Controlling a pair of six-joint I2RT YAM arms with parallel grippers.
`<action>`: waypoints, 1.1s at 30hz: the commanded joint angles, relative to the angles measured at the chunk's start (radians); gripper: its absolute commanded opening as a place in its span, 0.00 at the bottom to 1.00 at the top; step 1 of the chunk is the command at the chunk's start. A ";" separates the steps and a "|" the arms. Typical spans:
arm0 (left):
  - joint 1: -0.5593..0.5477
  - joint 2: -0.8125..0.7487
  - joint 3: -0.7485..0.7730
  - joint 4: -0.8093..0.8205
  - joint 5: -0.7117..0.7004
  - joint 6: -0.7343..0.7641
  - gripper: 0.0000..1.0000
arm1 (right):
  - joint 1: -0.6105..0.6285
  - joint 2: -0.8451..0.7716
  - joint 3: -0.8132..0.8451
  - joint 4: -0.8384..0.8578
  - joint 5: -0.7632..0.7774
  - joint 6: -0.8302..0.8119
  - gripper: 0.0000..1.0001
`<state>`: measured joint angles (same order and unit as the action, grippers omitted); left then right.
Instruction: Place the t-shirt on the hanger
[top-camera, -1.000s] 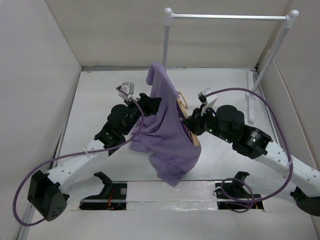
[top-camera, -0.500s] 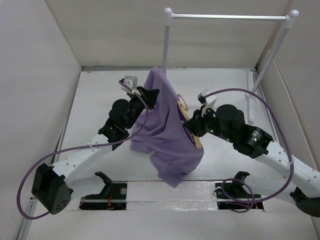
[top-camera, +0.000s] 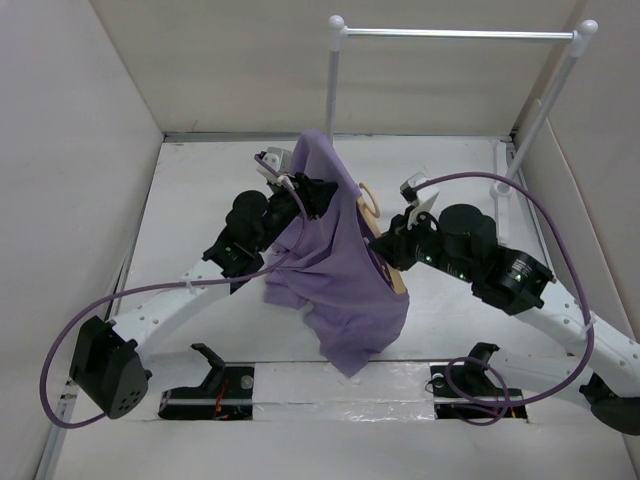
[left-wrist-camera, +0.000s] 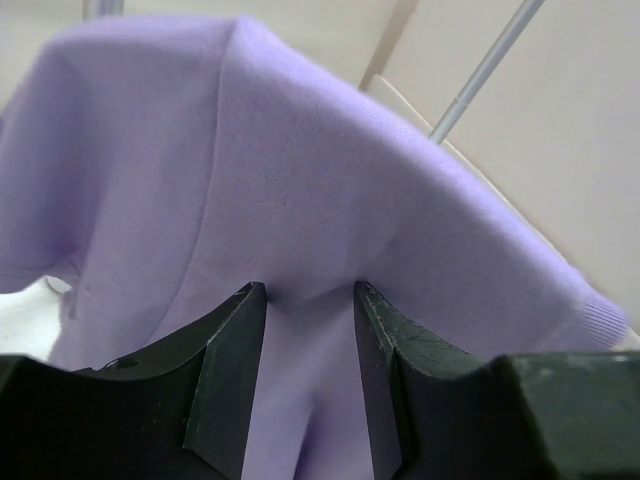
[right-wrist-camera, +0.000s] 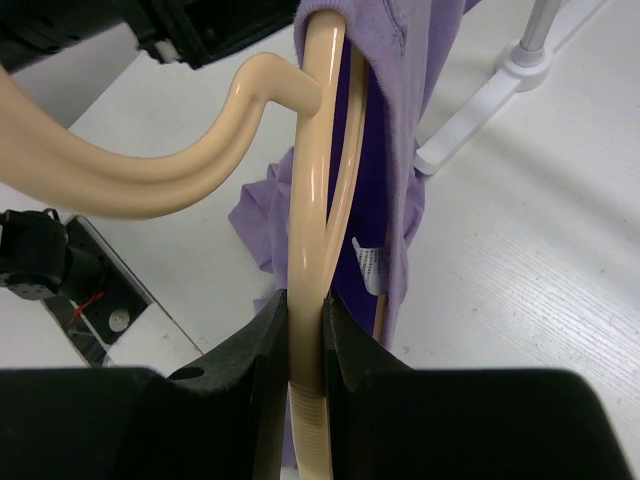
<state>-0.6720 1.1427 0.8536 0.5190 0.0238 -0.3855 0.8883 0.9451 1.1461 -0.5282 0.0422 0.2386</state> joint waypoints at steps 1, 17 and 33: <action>0.005 0.026 0.070 0.001 0.019 0.037 0.38 | -0.008 -0.015 0.076 0.050 -0.034 -0.019 0.00; 0.005 -0.040 0.027 0.061 -0.136 0.025 0.00 | -0.048 -0.042 0.037 0.031 -0.071 -0.002 0.00; -0.270 0.006 0.076 -0.088 -0.013 0.180 0.38 | -0.155 0.029 0.073 0.033 -0.143 -0.018 0.00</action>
<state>-0.9375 1.1297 0.8787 0.4526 0.0563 -0.2661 0.7387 0.9726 1.1645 -0.5694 -0.0681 0.2390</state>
